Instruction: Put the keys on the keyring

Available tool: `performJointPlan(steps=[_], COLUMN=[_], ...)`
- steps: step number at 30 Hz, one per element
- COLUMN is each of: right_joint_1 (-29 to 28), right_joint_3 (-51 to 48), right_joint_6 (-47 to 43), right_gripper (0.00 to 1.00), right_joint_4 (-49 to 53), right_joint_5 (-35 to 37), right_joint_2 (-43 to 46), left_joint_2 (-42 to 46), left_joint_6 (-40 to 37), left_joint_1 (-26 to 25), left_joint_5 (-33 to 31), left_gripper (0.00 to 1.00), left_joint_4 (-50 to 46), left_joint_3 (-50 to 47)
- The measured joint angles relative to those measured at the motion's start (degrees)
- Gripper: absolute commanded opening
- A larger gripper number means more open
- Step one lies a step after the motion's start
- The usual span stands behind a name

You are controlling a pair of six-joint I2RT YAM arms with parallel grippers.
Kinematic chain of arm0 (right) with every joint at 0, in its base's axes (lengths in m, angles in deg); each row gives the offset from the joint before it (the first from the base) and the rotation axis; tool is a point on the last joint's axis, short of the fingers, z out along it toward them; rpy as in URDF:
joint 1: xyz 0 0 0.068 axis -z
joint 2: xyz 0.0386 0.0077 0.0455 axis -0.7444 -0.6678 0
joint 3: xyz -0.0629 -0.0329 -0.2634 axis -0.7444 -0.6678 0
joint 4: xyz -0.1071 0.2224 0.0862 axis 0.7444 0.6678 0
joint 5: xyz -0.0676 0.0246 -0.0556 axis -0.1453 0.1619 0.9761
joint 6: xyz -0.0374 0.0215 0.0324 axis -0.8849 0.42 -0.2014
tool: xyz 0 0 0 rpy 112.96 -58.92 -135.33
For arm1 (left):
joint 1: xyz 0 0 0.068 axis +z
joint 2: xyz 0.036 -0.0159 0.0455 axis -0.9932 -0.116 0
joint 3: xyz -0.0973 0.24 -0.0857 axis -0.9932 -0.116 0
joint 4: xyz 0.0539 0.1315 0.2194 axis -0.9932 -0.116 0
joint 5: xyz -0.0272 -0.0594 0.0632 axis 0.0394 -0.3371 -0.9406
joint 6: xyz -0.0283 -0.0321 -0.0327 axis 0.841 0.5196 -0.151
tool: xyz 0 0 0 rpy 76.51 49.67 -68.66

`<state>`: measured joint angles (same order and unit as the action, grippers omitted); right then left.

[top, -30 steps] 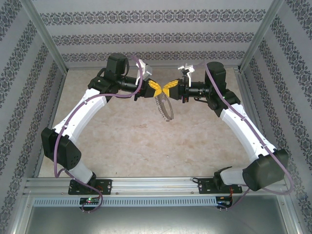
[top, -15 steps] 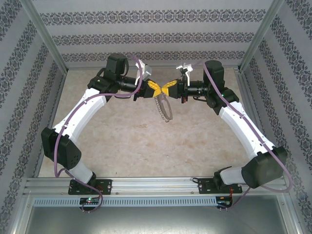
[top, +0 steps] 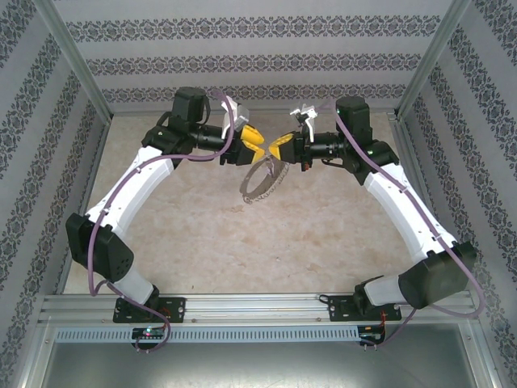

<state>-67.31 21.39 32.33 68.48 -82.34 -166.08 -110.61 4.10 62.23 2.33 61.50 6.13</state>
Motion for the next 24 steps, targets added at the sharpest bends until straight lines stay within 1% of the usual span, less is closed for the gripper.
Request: performJointPlan(steps=[3,7,16,19,24], right_joint_1=[0.46,1.09,1.03,0.15,-3.06], right_joint_3=[2.34,5.51,12.0,16.09,24.28], right_joint_6=[-2.34,-4.94,-8.02,-10.05,-14.97], right_gripper=[0.0,0.0,0.0,0.0,0.0], right_joint_4=[3.54,7.26,14.43,18.75,28.41], right_joint_5=[0.7,1.16,2.67,3.91,7.34], right_joint_2=[-0.61,-1.66,-3.56,-5.11,-9.18], left_joint_2=[1.99,4.0,2.34,1.16,-1.46], left_joint_6=[-0.02,-0.5,-1.95,-2.56,-5.05], left_joint_1=[1.77,2.64,2.64,2.45,2.08], left_joint_5=[-0.39,0.22,3.96,5.11,6.99], left_gripper=[0.47,0.43,0.35,0.32,0.29], left_joint_4=[0.02,-0.22,-3.78,-5.73,-10.19], left_joint_3=[-0.5,-0.44,1.66,3.45,7.82])
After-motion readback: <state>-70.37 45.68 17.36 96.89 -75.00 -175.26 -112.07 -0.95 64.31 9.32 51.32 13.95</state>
